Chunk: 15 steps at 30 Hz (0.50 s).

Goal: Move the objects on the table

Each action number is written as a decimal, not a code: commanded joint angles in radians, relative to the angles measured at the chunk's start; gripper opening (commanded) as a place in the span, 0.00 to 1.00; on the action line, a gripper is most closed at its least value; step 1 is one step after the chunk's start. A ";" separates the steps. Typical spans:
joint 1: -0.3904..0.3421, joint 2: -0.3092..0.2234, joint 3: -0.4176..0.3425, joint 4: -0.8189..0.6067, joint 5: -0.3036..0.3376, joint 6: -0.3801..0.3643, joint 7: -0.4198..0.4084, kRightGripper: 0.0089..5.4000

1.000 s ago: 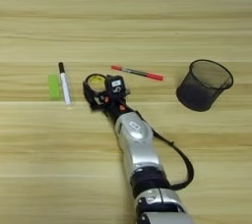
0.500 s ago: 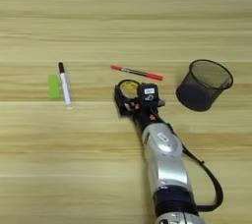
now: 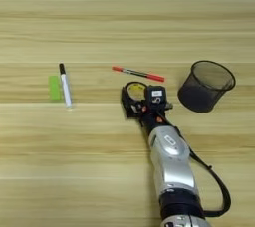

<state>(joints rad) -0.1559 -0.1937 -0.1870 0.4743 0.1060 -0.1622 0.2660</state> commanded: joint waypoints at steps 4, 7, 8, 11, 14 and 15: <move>-0.047 -0.017 0.003 -0.033 0.001 -0.015 -0.009 0.94; -0.043 -0.012 0.006 -0.057 0.006 -0.027 -0.002 0.99; -0.042 -0.011 0.007 -0.067 0.008 -0.033 -0.001 0.99; -0.035 -0.004 0.010 -0.103 0.011 -0.052 0.002 0.99; -0.024 0.007 0.020 -0.158 0.012 -0.072 0.003 0.99; -0.019 0.012 0.025 -0.181 0.013 -0.077 0.005 0.99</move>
<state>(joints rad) -0.1327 -0.1746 -0.1662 0.3849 0.1071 -0.2004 0.2705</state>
